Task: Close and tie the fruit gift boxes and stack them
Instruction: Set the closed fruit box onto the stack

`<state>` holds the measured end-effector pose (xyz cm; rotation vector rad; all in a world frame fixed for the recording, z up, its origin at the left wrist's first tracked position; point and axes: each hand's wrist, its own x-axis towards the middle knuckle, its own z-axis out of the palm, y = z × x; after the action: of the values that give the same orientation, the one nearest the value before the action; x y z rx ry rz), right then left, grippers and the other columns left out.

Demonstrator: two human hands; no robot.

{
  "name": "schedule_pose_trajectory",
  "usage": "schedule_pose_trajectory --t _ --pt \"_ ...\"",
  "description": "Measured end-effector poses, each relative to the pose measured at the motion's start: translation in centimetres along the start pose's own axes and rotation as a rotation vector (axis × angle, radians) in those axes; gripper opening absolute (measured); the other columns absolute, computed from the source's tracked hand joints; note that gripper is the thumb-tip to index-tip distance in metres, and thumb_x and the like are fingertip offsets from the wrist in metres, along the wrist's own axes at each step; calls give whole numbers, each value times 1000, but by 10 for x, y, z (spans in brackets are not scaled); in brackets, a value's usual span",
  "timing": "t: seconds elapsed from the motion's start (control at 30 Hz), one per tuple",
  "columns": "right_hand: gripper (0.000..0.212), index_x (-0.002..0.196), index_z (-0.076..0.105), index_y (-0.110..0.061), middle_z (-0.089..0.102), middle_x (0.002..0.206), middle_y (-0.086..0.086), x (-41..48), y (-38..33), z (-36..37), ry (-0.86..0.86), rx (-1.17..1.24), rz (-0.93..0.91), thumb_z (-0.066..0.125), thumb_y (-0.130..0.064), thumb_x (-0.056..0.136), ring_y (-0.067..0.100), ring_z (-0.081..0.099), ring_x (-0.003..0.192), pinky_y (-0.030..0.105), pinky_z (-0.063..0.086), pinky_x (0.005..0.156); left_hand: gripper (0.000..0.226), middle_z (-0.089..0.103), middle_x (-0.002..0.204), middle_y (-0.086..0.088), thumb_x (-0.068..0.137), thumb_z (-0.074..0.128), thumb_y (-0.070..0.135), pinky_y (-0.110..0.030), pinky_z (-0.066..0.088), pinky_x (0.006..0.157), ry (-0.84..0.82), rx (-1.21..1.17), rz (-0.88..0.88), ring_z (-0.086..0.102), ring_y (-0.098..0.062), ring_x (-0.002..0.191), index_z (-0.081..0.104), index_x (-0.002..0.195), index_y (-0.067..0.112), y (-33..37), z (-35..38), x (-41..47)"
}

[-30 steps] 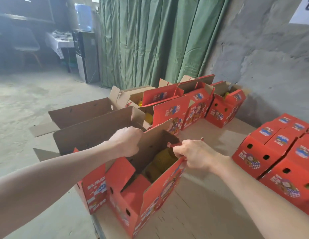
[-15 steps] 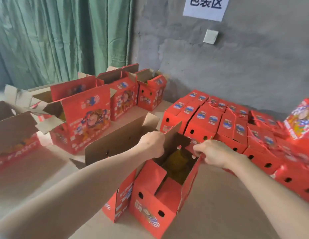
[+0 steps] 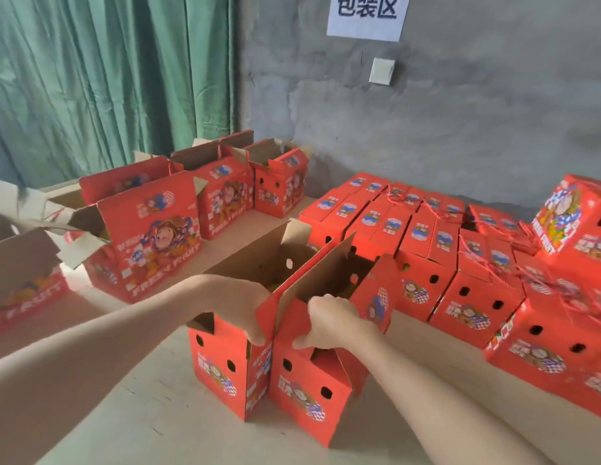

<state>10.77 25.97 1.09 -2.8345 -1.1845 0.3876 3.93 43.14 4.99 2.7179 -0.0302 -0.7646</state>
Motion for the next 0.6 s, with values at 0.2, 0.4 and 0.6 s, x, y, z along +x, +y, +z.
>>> schedule_pose_trajectory --t 0.2,0.4,0.6 --pt "21 78 65 -4 70 80 7 -15 4 -8 -12 177 -160 69 -24 79 23 65 79 38 53 71 19 62 95 -9 87 47 5 -28 46 57 414 -90 -40 60 -25 83 57 103 1 13 34 4" --pt "29 58 58 -24 60 54 -18 -40 20 -19 -46 337 -187 70 -32 83 -5 55 54 11 39 52 19 61 93 -13 89 51 11 -29 43 62 332 -141 48 59 -28 82 56 104 0 37 36 14" --pt "17 86 60 -29 59 94 -16 -8 8 -49 404 232 -271 48 -33 97 9 53 98 25 39 85 25 61 96 -15 94 44 18 -38 47 71 468 -204 78 57 -29 85 60 102 0 40 38 -8"
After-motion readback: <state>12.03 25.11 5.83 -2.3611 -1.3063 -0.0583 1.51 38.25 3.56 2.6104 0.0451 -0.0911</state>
